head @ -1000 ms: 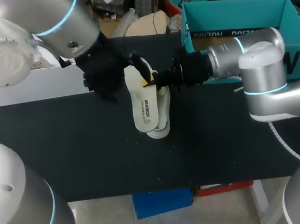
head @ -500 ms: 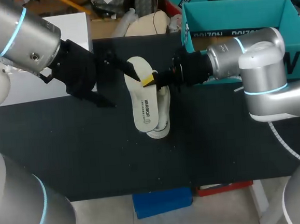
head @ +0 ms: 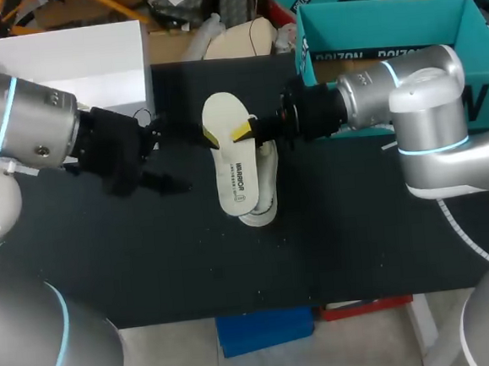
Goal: Take the shoe out of the shoebox, open the shoe tongue, remove and reinsert the insole, then place the shoe into the shoebox
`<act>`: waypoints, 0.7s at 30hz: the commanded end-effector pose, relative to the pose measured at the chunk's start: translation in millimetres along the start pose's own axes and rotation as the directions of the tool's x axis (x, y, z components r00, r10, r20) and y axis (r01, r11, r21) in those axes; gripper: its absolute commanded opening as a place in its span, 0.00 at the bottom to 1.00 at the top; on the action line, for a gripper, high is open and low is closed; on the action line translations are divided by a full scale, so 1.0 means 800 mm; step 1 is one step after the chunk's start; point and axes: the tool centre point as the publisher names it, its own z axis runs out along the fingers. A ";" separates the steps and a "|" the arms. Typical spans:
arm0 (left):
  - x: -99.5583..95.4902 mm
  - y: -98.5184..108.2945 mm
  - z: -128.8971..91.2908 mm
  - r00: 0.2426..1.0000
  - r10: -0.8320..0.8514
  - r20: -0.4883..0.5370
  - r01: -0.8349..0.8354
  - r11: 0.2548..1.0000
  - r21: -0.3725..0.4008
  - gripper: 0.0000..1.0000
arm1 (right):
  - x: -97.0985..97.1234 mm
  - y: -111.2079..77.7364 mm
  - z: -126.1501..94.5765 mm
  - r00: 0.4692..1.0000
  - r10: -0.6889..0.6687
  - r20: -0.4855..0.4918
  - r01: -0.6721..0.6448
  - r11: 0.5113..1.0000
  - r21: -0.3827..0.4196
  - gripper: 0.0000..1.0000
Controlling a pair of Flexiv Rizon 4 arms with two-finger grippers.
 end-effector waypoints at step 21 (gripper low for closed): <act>0.050 0.012 0.020 0.839 0.021 0.543 -0.046 0.998 0.031 1.00 | 0.000 0.000 0.001 1.000 0.001 0.001 -0.001 1.000 0.000 0.00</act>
